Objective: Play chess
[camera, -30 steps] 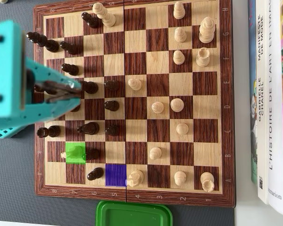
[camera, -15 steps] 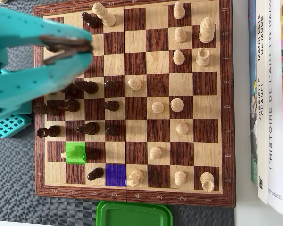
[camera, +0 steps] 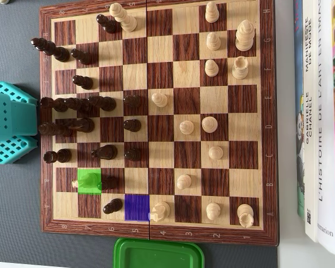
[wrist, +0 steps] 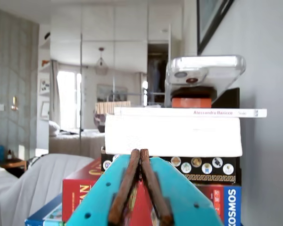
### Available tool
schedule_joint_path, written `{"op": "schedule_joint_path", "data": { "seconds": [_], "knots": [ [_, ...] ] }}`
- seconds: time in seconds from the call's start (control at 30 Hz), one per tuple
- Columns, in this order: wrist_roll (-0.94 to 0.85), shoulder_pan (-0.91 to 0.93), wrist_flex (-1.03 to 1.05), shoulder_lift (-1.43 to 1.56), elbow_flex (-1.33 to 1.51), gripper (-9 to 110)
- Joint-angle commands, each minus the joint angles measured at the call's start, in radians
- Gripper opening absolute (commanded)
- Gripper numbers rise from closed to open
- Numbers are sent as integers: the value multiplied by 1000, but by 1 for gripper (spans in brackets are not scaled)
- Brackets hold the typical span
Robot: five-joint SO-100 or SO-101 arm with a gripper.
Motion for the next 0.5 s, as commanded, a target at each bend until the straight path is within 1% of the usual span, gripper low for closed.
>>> {"op": "schedule_joint_path", "data": {
  "seconds": [0.0,0.37,0.47],
  "knots": [
    [8,-5,-143,17,9,4],
    [-3,-3,-502,123,137,4],
    [-5,2,-560,167,190,4]
  ]
}}
